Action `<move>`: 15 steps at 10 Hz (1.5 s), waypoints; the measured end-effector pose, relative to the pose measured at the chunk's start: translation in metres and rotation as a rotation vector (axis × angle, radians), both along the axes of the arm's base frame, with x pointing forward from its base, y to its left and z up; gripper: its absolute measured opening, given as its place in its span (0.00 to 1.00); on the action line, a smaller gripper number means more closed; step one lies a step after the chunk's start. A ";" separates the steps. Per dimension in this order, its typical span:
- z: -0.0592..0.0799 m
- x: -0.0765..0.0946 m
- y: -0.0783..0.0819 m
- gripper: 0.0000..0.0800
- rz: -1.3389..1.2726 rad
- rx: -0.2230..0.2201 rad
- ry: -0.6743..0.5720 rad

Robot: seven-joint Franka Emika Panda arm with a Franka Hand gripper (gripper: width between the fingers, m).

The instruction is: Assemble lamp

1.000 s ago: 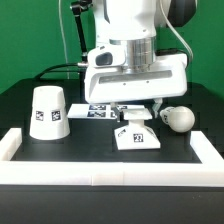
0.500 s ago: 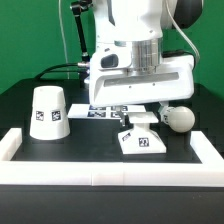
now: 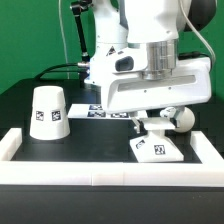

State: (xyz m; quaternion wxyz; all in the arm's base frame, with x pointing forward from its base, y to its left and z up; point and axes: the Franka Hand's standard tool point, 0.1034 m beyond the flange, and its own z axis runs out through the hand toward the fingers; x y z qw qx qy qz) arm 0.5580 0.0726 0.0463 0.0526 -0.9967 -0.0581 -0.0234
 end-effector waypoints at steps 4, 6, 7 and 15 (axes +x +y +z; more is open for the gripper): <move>0.000 0.027 0.018 0.67 -0.006 0.007 -0.049; 0.000 0.039 0.029 0.67 -0.075 0.013 -0.079; 0.001 0.043 0.031 0.67 -0.137 0.017 -0.090; 0.001 0.044 0.029 0.76 -0.182 0.012 -0.091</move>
Offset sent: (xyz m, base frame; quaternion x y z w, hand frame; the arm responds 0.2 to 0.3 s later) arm 0.0214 0.0143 -0.0204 -0.0125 0.0117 0.0246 0.9996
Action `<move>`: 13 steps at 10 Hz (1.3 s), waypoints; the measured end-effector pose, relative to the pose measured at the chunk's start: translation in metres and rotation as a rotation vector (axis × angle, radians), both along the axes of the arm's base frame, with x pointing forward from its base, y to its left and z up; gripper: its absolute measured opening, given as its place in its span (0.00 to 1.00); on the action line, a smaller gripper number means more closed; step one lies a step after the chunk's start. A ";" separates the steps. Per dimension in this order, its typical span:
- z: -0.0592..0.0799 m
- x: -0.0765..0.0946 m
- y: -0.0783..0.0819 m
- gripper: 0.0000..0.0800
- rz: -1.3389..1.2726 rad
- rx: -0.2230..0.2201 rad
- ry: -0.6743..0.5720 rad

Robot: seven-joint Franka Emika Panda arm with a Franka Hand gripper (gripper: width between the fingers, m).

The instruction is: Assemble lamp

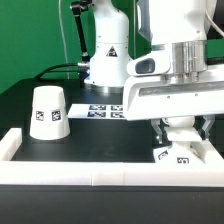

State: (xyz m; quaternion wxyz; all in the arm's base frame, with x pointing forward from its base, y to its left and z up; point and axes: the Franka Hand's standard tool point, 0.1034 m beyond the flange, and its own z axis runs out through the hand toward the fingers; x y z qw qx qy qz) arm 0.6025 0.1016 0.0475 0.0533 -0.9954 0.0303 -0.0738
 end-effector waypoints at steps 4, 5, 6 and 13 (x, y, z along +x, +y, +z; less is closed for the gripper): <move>0.020 -0.026 0.001 0.87 0.018 -0.005 -0.009; 0.027 -0.038 0.005 0.87 0.028 -0.007 -0.008; 0.032 -0.052 0.007 0.87 0.038 -0.011 -0.006; 0.041 -0.087 0.020 0.87 0.100 -0.017 -0.019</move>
Offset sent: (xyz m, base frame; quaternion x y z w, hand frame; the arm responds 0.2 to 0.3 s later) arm -0.0479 0.0032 0.0267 0.0021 0.0094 -0.0221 0.9997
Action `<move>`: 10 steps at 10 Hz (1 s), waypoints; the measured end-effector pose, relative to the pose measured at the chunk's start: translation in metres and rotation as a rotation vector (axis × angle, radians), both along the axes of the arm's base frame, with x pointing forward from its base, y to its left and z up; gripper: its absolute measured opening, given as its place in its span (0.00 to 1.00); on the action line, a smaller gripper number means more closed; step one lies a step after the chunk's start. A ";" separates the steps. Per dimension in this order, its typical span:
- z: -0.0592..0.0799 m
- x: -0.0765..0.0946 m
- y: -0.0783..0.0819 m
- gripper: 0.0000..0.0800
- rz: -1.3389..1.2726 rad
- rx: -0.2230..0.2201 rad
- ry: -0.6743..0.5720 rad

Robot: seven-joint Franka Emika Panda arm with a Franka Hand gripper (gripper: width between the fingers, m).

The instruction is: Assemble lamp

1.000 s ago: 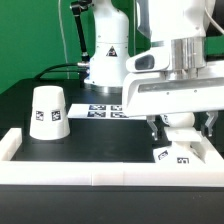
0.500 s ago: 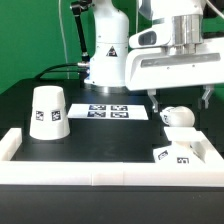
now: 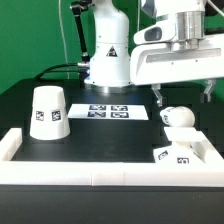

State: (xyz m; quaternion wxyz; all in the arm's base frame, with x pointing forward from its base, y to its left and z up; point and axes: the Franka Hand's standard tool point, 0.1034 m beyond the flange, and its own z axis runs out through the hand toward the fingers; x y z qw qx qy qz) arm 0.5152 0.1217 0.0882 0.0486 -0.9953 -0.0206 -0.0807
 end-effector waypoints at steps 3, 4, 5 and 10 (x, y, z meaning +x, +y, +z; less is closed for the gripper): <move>0.000 -0.006 0.005 0.87 0.234 -0.035 -0.024; -0.003 -0.012 0.003 0.87 0.336 -0.048 -0.025; -0.006 -0.017 0.002 0.87 0.390 -0.053 -0.020; -0.009 -0.038 0.018 0.87 0.338 -0.045 -0.039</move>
Offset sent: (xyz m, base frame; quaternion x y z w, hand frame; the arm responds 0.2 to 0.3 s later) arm -0.0344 0.0278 -0.0006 0.1074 -0.0001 -0.1859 0.9767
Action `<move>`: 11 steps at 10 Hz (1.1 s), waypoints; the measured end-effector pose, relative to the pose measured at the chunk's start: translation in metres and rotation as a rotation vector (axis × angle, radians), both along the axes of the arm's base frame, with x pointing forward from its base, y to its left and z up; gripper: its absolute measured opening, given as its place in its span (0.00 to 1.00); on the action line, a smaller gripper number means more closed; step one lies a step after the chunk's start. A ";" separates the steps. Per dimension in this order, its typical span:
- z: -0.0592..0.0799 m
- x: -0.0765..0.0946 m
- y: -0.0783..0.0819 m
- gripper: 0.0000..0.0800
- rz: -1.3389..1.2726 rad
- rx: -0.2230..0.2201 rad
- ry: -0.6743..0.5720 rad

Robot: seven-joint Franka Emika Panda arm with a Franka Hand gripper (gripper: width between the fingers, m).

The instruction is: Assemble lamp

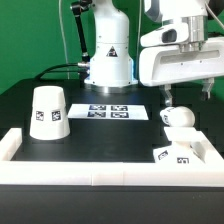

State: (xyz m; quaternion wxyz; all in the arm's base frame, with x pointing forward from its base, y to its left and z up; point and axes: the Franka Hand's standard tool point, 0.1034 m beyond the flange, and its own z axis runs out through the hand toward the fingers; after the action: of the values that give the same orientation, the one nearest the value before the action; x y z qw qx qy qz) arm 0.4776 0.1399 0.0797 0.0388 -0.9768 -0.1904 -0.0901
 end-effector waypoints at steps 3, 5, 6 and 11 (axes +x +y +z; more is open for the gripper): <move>-0.006 -0.023 0.016 0.87 0.041 0.004 -0.028; -0.013 -0.033 0.016 0.87 0.070 0.000 -0.056; -0.019 -0.035 0.011 0.87 0.077 -0.005 -0.051; -0.016 -0.035 0.018 0.87 0.070 -0.032 0.188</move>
Offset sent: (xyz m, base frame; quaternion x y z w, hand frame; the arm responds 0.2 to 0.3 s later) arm -0.0368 0.0198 -0.0081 0.0067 0.0340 -0.0511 0.9981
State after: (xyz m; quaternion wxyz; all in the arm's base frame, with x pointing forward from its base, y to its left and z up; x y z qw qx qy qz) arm 0.4424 0.1576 0.0641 0.0442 -0.9742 -0.2211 0.0063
